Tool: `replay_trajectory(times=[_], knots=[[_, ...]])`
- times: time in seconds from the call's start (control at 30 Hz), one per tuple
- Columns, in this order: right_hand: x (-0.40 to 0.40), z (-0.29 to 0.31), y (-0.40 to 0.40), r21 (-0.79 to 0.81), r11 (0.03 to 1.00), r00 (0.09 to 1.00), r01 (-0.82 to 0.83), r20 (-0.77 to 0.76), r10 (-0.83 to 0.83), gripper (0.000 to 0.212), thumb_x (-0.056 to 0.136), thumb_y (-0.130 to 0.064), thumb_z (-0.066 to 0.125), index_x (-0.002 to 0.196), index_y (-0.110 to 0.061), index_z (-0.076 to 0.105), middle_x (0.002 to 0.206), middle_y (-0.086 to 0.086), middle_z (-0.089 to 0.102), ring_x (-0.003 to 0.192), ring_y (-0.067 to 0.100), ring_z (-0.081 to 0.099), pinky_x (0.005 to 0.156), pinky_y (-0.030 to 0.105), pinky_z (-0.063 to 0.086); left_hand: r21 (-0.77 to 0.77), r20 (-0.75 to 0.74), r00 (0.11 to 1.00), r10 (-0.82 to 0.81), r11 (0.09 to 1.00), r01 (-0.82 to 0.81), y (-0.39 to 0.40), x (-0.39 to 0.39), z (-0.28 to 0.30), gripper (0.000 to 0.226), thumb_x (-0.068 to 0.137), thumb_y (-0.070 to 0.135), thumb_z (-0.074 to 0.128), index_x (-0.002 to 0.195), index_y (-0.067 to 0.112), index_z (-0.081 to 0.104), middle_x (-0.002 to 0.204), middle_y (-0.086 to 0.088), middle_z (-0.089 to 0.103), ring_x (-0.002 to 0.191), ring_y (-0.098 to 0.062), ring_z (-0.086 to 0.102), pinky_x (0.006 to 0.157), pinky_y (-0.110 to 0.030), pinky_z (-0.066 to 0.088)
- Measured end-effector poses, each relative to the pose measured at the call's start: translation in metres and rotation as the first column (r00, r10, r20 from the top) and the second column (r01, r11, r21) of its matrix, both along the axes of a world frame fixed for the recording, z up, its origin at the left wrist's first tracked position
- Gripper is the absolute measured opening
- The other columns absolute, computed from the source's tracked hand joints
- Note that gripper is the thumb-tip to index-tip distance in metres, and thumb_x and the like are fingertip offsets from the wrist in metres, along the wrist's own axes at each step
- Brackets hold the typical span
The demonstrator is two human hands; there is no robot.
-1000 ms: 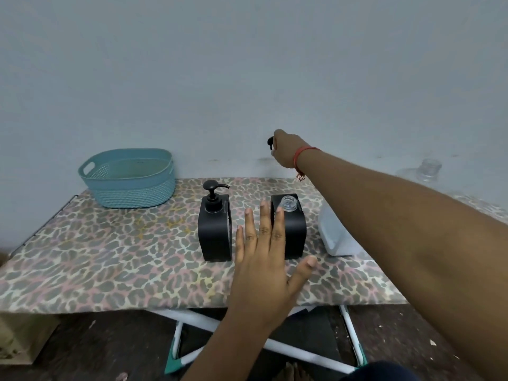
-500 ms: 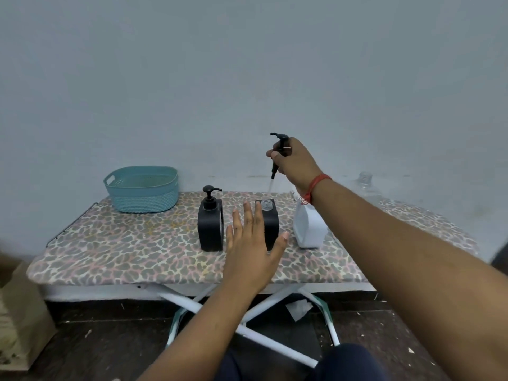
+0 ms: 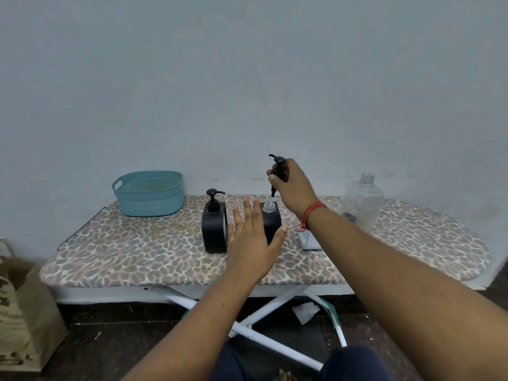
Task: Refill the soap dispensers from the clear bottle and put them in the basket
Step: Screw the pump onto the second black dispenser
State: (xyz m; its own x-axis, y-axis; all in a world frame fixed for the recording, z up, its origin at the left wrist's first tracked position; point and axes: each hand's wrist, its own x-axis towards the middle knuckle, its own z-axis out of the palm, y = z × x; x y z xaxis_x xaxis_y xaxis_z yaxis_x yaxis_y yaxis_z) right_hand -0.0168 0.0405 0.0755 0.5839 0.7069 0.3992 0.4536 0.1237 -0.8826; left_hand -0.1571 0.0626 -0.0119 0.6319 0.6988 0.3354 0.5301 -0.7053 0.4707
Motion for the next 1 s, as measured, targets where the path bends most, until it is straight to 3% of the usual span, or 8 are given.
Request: replay_trajectory(times=[0.13, 0.27, 0.47, 0.6, 0.73, 0.87, 1.0], knots=[[0.000, -0.028, 0.004, -0.062, 0.998, 0.999, 0.025, 0.024, -0.023, 0.025, 0.096, -0.020, 0.060, 0.118, -0.026, 0.051, 0.113, -0.007, 0.067, 0.108, 0.014, 0.064, 0.094, 0.034, 0.051, 0.003, -0.025, 1.000, 0.012, 1.000, -0.012, 0.012, 0.007, -0.008, 0.093, 0.095, 0.074, 0.030, 0.162, 0.023, -0.010, 0.169, 0.001, -0.018, 0.154, -0.022, -0.022, 0.126, -0.049, -0.004], [-0.003, -0.037, 0.008, -0.012, 0.997, 0.997, 0.070, -0.012, -0.070, 0.027, 0.095, -0.020, 0.061, 0.117, -0.030, 0.050, 0.115, -0.010, 0.067, 0.109, 0.012, 0.063, 0.094, 0.034, 0.051, -0.030, -0.032, 0.999, 0.015, 0.999, -0.016, 0.020, 0.017, -0.010, 0.096, 0.094, 0.072, 0.036, 0.161, 0.022, -0.011, 0.170, -0.002, -0.015, 0.155, -0.024, -0.019, 0.126, -0.048, -0.002], [-0.008, -0.040, 0.010, -0.074, 0.997, 0.998, 0.034, 0.046, -0.031, 0.030, 0.095, -0.018, 0.062, 0.121, -0.026, 0.049, 0.114, -0.008, 0.065, 0.098, 0.006, 0.063, 0.067, 0.004, 0.041, -0.070, -0.022, 1.000, -0.009, 0.997, 0.007, 0.029, 0.033, -0.003, 0.101, 0.093, 0.060, 0.050, 0.161, 0.016, -0.010, 0.170, -0.006, -0.013, 0.155, -0.026, -0.018, 0.126, -0.052, 0.002], [-0.002, -0.056, 0.008, -0.094, 0.993, 0.996, 0.073, 0.066, -0.067, 0.029, 0.088, -0.009, 0.066, 0.112, -0.021, 0.053, 0.106, -0.010, 0.066, 0.096, 0.004, 0.061, 0.070, 0.002, 0.040, -0.126, -0.026, 0.999, 0.020, 0.992, -0.023, 0.039, 0.038, -0.002, 0.103, 0.092, 0.054, 0.056, 0.161, 0.017, -0.011, 0.170, -0.005, -0.015, 0.155, -0.026, -0.019, 0.126, -0.051, 0.001], [0.000, -0.075, 0.011, -0.114, 0.991, 0.995, 0.063, 0.077, -0.055, 0.021, 0.089, -0.012, 0.066, 0.104, -0.019, 0.053, 0.096, -0.012, 0.062, 0.092, -0.001, 0.059, 0.076, 0.010, 0.042, -0.146, -0.032, 0.999, 0.019, 0.989, -0.024, 0.045, 0.042, -0.008, 0.100, 0.091, 0.048, 0.057, 0.162, 0.018, -0.007, 0.170, -0.006, -0.014, 0.155, -0.027, -0.017, 0.126, -0.051, 0.000], [-0.004, -0.080, 0.012, -0.093, 0.992, 0.992, 0.087, 0.101, -0.078, 0.022, 0.094, -0.012, 0.060, 0.104, -0.030, 0.053, 0.095, -0.022, 0.059, 0.089, -0.017, 0.054, 0.074, 0.000, 0.037, -0.124, -0.018, 1.000, 0.021, 0.992, -0.023, 0.047, 0.043, -0.015, 0.096, 0.092, 0.041, 0.057, 0.162, 0.021, -0.006, 0.170, -0.006, -0.013, 0.155, -0.027, -0.016, 0.126, -0.052, -0.001], [-0.008, -0.079, 0.012, -0.071, 0.978, 0.975, 0.194, 0.120, -0.185, 0.016, 0.094, -0.019, 0.064, 0.101, -0.029, 0.055, 0.092, -0.022, 0.058, 0.083, -0.014, 0.052, 0.070, -0.006, 0.032, -0.076, -0.015, 1.000, 0.010, 0.997, -0.011, 0.048, 0.044, -0.017, 0.097, 0.093, 0.041, 0.057, 0.161, 0.031, -0.011, 0.169, -0.004, -0.018, 0.155, -0.027, -0.019, 0.126, -0.051, -0.004]])
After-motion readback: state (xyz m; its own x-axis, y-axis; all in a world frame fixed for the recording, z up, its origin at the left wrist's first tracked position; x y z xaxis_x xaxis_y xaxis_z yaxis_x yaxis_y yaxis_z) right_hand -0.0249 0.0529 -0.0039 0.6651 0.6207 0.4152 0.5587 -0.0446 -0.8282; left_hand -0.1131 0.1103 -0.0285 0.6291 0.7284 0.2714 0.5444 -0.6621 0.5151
